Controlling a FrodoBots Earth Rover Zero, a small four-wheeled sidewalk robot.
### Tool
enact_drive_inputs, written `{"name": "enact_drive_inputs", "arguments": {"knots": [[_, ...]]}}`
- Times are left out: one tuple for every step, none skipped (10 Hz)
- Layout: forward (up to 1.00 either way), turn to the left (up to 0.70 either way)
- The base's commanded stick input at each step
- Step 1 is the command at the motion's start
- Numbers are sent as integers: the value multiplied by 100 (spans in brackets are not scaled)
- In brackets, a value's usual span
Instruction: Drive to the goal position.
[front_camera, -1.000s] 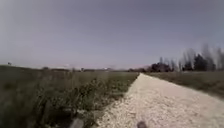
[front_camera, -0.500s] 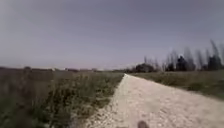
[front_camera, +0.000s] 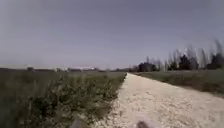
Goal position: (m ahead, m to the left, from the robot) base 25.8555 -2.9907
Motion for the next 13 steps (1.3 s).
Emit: {"name": "enact_drive_inputs", "arguments": {"knots": [[70,-7],[70,0],[70,0],[70,0],[70,0],[70,0],[70,0],[70,-20],[70,-35],[70,-34],[70,-14],[70,0],[70,0]]}}
